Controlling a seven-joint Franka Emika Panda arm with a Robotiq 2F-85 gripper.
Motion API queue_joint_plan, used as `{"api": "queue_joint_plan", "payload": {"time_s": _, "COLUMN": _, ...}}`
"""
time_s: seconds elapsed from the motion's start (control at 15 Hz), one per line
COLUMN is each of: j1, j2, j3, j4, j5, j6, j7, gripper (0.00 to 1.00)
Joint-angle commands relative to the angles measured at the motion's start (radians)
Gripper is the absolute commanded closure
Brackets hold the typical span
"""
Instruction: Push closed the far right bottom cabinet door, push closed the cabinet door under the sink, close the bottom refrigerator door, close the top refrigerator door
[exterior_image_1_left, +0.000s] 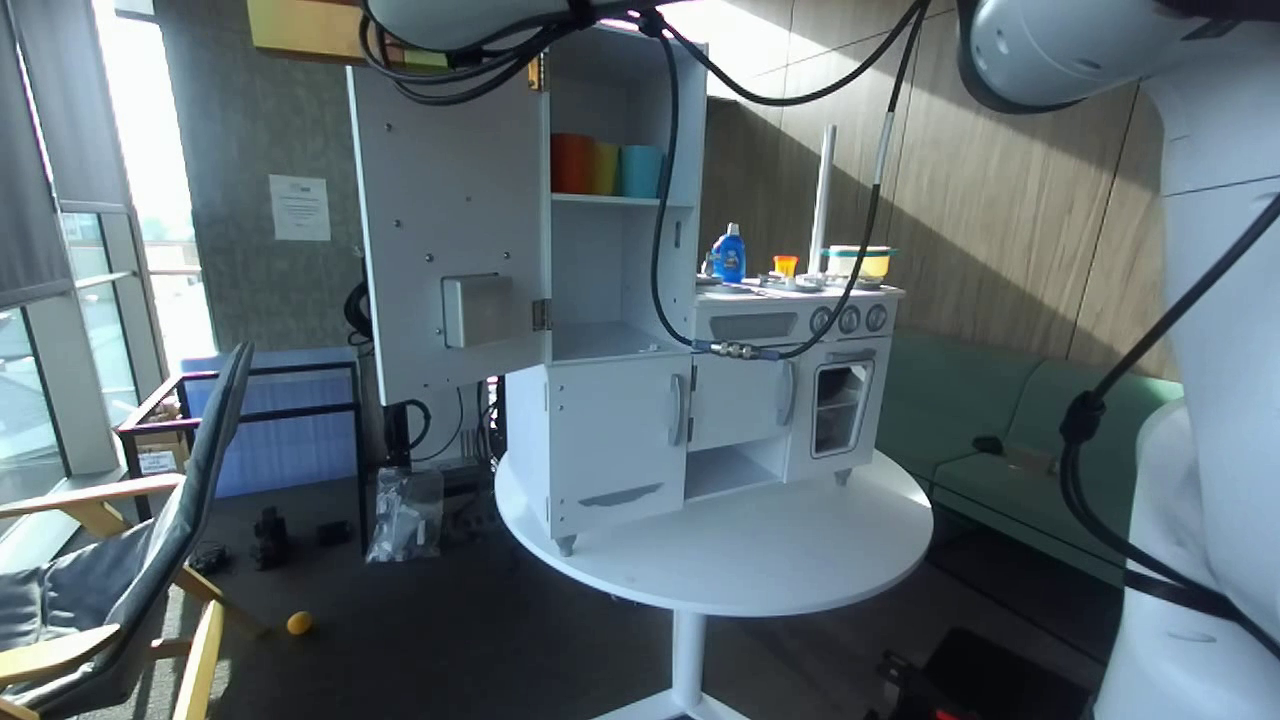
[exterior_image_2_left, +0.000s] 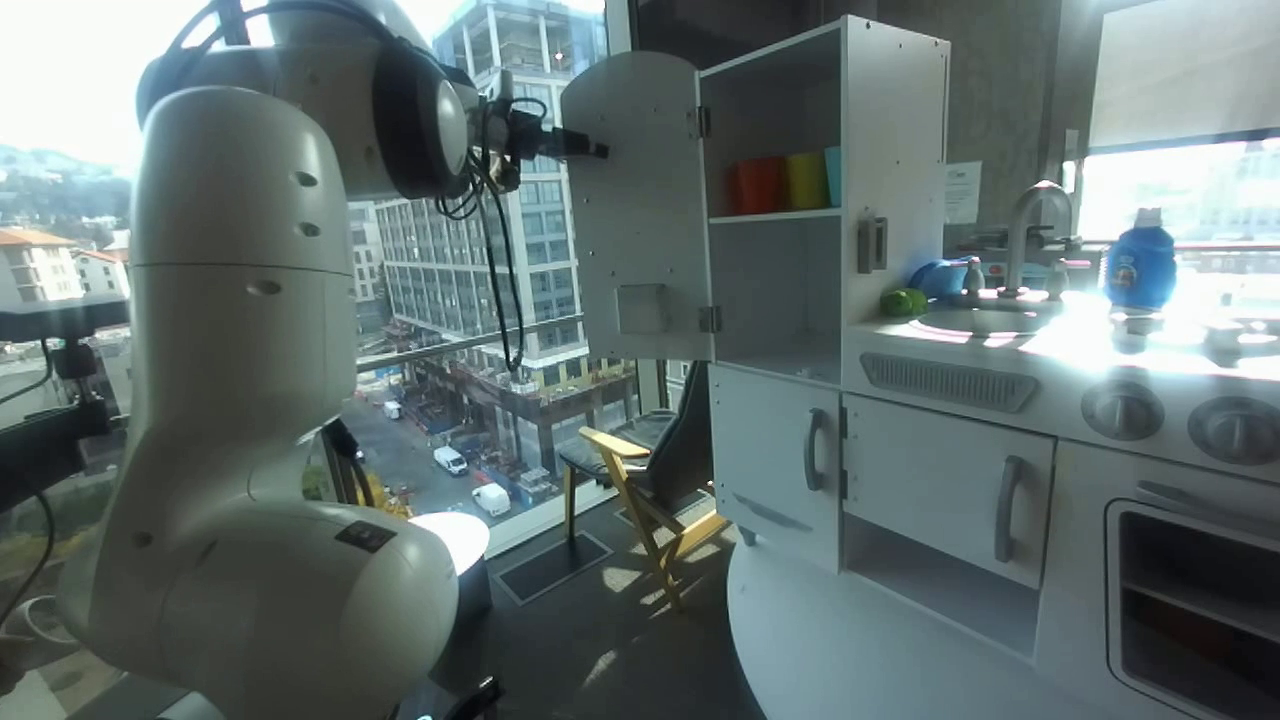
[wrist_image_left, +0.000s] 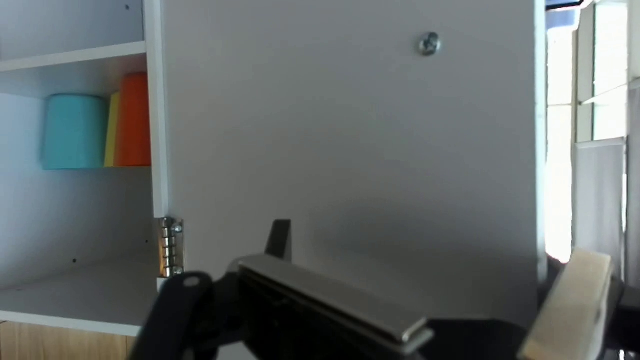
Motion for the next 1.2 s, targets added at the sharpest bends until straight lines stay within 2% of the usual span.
{"api": "queue_joint_plan", "payload": {"time_s": 0.0, "j1": -0.018, "j2": -0.059, "j3": 0.003, "j4": -0.046, "j5": 0.057, "j6": -0.015, "j7": -0.008, "gripper": 0.0}}
{"api": "queue_joint_plan", "payload": {"time_s": 0.33, "j1": -0.014, "j2": -0.204, "j3": 0.029, "j4": -0.21, "j5": 0.208, "j6": -0.044, "j7": -0.021, "gripper": 0.0}}
{"api": "queue_joint_plan", "payload": {"time_s": 0.4, "j1": 0.017, "j2": -0.228, "j3": -0.001, "j4": -0.23, "j5": 0.228, "j6": -0.063, "j7": -0.028, "gripper": 0.0}}
{"api": "queue_joint_plan", "payload": {"time_s": 0.87, "j1": -0.005, "j2": -0.399, "j3": -0.02, "j4": -0.393, "j5": 0.344, "j6": -0.135, "j7": -0.029, "gripper": 0.0}}
{"api": "queue_joint_plan", "payload": {"time_s": 1.13, "j1": -0.013, "j2": -0.496, "j3": -0.039, "j4": -0.494, "j5": 0.421, "j6": -0.14, "j7": -0.027, "gripper": 0.0}}
